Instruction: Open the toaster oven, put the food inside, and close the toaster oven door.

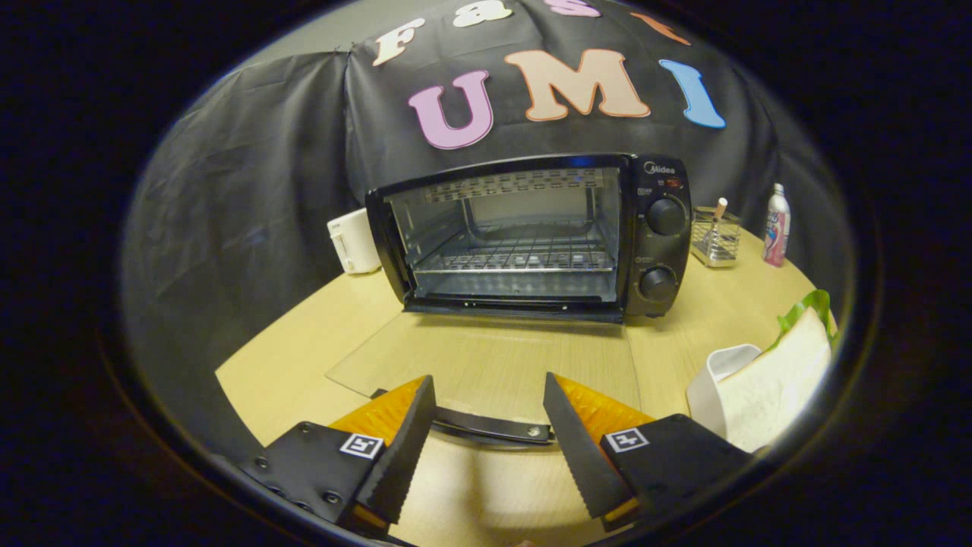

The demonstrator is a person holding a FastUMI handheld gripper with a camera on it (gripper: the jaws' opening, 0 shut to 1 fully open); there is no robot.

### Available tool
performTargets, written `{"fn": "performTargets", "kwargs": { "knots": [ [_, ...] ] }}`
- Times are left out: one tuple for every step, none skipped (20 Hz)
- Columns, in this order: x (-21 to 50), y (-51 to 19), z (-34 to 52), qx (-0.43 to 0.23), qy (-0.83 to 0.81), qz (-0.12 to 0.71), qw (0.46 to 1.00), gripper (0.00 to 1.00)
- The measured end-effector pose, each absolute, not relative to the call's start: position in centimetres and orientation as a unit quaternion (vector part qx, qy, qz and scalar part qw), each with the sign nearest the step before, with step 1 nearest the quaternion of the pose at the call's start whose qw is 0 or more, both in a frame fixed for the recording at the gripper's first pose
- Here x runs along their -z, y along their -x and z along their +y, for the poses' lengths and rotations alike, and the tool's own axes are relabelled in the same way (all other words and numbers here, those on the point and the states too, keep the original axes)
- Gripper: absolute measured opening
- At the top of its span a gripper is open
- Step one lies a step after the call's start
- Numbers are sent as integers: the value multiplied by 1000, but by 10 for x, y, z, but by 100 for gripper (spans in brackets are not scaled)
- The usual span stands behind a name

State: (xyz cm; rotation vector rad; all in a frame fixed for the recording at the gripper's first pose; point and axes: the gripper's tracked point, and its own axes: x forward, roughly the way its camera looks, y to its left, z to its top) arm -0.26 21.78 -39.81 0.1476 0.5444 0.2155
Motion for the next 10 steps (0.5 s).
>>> {"fn": "performTargets", "kwargs": {
  "knots": [
    [388,4,215,-124,-85,264,953,90],
    [379,6,209,-139,-93,263,950,90],
    [369,9,201,-153,-96,264,947,90],
    [362,13,191,-164,-95,268,945,90],
    [353,16,181,-175,-95,272,941,90],
    [344,20,169,-182,-98,279,938,90],
    [336,21,156,-183,-101,287,935,90],
    [330,23,139,-175,-101,296,934,90],
    [322,23,118,-159,-97,304,934,90],
    [311,23,97,-143,-90,303,938,90]
  ]
}}
